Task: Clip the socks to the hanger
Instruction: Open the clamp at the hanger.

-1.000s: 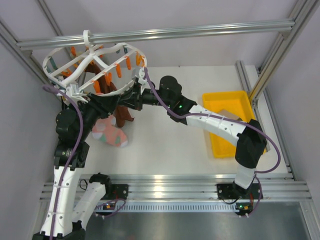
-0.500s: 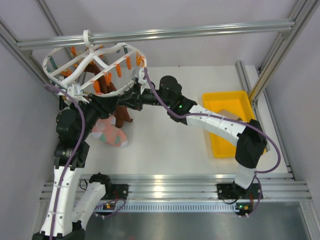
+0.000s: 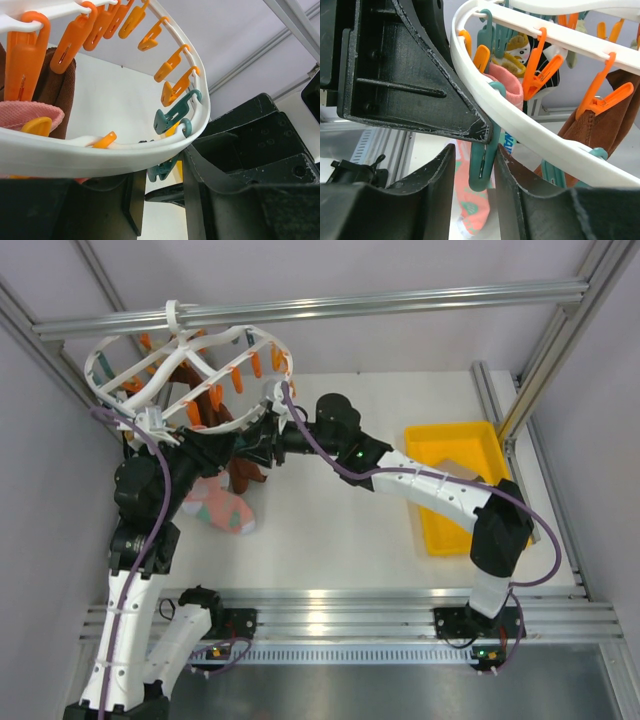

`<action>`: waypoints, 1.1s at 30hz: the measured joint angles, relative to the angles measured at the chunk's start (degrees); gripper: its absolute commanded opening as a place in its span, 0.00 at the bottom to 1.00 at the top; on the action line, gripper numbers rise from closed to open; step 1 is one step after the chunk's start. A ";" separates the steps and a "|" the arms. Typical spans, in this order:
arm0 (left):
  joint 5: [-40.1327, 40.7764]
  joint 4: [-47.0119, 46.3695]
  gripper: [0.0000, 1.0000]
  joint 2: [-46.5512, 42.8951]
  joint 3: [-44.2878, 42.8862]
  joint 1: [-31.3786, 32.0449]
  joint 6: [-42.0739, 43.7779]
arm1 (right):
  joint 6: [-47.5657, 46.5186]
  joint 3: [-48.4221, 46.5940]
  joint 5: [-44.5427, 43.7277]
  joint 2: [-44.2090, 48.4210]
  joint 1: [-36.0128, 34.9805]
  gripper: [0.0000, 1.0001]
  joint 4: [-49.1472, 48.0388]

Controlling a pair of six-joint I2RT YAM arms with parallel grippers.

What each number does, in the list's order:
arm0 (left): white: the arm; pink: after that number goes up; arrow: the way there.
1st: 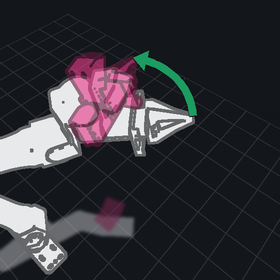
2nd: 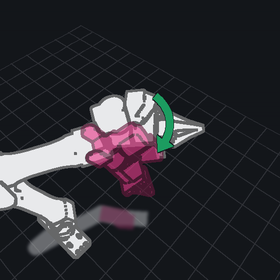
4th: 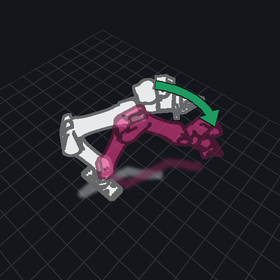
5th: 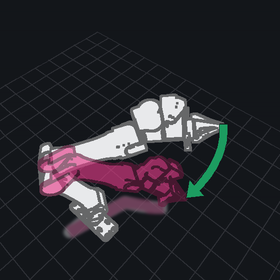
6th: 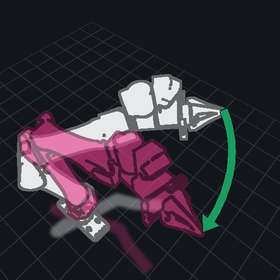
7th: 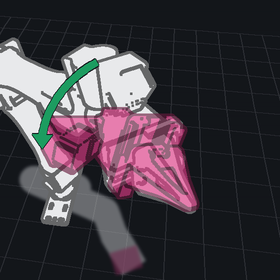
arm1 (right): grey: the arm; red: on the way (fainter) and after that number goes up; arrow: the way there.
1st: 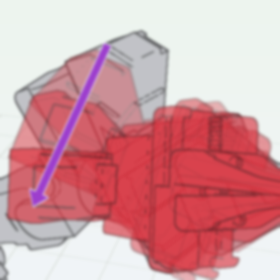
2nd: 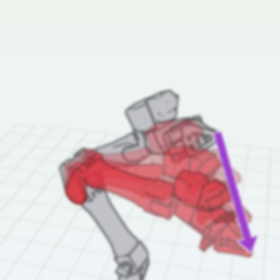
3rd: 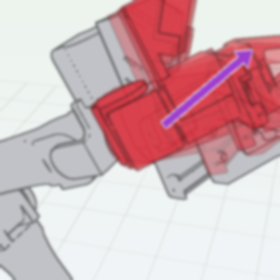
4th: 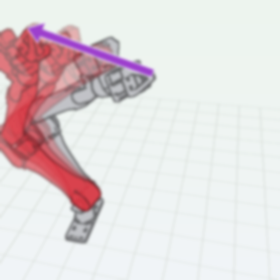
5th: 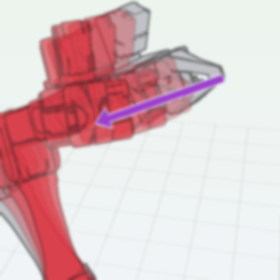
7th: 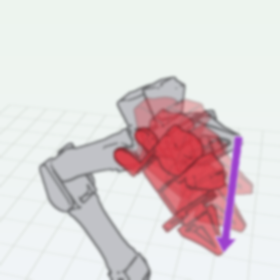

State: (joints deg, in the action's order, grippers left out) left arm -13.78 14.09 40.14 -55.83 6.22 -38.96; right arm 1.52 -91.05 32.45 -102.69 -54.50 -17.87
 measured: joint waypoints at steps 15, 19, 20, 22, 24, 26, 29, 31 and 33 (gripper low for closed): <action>-0.20 -0.13 0.45 -0.15 0.20 0.09 -1.09 | -1.57 -0.02 -2.05 0.00 0.02 0.00 2.27; 0.22 -0.13 0.50 0.17 0.20 0.09 -1.46 | -2.47 -0.02 -2.64 0.00 0.00 0.00 2.10; 0.22 -0.13 0.51 0.37 0.20 0.07 -1.44 | -2.69 -0.02 -2.78 0.00 0.00 0.00 2.10; 0.13 -0.28 0.54 0.87 0.20 0.09 -1.44 | -3.17 -0.02 -3.19 0.00 -0.07 0.00 2.16; 0.13 -0.33 0.55 1.33 0.20 0.09 -1.53 | -3.87 -0.02 -3.69 0.00 -0.09 0.00 2.43; 0.15 -0.31 0.54 1.60 0.20 0.09 -1.62 | -4.46 -0.02 -4.00 0.00 -0.09 0.00 2.67; 0.15 -0.31 0.46 1.64 0.20 0.11 -1.81 | -5.03 -0.02 -4.17 0.00 -0.09 0.00 2.86; 0.13 -0.33 0.34 1.62 0.20 0.24 -1.88 | -5.25 -0.02 -4.33 0.00 -0.11 0.00 3.04; 0.24 -0.11 0.21 1.60 0.17 0.26 -1.75 | -5.42 -0.02 -4.37 0.00 -0.11 0.08 3.39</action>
State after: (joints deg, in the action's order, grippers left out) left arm -13.54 13.98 41.74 -55.66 6.48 -40.71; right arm -3.90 -91.07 28.08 -102.69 -54.61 -14.48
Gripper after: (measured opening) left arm 0.336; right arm 0.146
